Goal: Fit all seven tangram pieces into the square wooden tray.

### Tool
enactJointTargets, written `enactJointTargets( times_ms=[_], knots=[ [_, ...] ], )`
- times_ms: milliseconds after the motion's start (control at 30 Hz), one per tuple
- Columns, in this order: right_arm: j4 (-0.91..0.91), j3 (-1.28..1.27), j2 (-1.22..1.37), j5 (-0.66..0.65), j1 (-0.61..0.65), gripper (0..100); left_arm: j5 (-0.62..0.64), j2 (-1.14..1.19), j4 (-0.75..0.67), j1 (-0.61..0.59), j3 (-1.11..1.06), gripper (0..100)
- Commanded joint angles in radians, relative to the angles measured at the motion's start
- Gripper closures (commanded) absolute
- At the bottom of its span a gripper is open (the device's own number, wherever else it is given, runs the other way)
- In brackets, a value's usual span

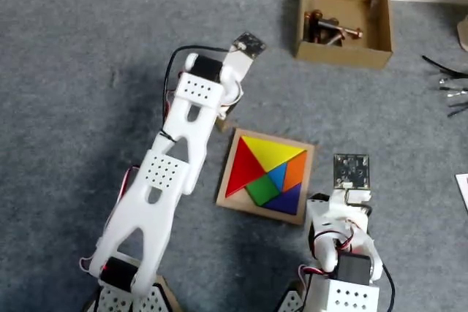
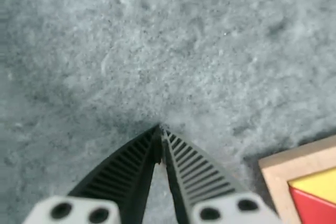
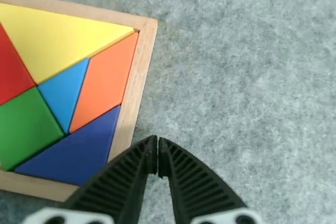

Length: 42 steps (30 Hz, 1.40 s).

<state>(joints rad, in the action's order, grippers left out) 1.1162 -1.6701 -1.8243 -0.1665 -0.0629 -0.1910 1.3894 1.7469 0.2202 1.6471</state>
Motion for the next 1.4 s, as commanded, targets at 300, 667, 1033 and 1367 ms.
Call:
enactJointTargets(
  times_ms=[300,667,1033,1367],
  knots=[
    [-0.001,-0.105,-0.012,-0.011,-0.012,98.8,0.003,-0.151,0.015,-0.007,0.002,99],
    [-0.001,-0.105,-0.012,-0.011,-0.012,98.8,0.003,-0.156,0.015,0.001,0.012,99],
    [-0.001,-0.105,-0.012,-0.011,-0.012,98.8,0.003,-0.320,0.015,0.064,0.002,99],
    [-0.001,-0.105,-0.012,-0.011,-0.012,98.8,0.002,-0.380,0.020,0.096,-0.065,99]
  ],
)
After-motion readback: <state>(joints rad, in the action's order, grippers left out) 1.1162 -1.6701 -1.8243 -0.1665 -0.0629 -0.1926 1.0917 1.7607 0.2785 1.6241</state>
